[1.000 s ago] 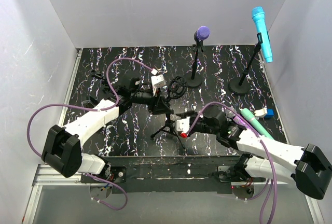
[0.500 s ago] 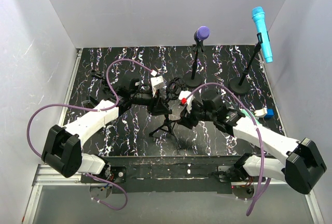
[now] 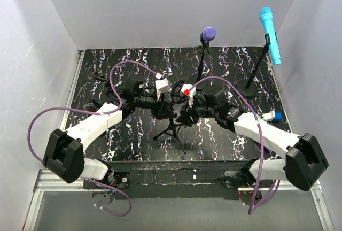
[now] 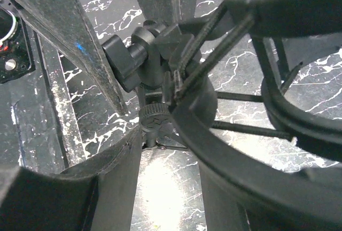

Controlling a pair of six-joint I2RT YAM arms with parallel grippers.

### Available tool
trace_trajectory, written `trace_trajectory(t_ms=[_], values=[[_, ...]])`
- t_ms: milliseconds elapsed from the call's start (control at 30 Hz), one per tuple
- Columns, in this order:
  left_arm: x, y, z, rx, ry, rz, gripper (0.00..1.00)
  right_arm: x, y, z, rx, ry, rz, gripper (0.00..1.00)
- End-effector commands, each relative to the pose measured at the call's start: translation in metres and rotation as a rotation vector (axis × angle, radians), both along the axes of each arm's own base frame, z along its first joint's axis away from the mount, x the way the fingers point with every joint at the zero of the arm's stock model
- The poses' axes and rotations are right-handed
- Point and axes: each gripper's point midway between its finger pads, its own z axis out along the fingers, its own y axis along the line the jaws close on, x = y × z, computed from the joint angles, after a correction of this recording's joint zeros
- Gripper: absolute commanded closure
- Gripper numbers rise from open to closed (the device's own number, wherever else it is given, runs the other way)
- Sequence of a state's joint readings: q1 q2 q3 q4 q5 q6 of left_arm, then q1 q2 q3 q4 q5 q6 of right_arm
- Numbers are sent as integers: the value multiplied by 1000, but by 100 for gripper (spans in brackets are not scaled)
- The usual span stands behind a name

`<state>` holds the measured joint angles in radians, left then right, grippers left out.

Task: Remove the microphone from the stand

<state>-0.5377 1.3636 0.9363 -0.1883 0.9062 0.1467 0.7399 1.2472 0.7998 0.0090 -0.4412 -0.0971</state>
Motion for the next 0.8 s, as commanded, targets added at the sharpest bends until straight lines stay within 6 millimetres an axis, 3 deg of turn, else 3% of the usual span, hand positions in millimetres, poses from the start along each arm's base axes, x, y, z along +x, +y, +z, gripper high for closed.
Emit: trace_trajectory(t_ms=[0, 167, 367, 467, 600, 767], values=[[-6, 1, 4, 10, 11, -12, 100, 6, 15, 35, 94, -42, 21, 48], [-5, 2, 3, 12, 13, -8, 100, 24, 9, 30, 82, -8, -118, 49], [-6, 3, 2, 23, 15, -7, 100, 37, -11, -7, -8, 20, -249, 50], [-4, 3, 4, 22, 3, -5, 100, 32, -20, -21, -51, 22, -250, 50], [6, 2, 7, 23, -25, 35, 100, 24, -24, -16, -71, -10, -195, 50], [22, 5, 21, 33, -116, 97, 100, 10, -50, -7, -171, -39, -154, 49]])
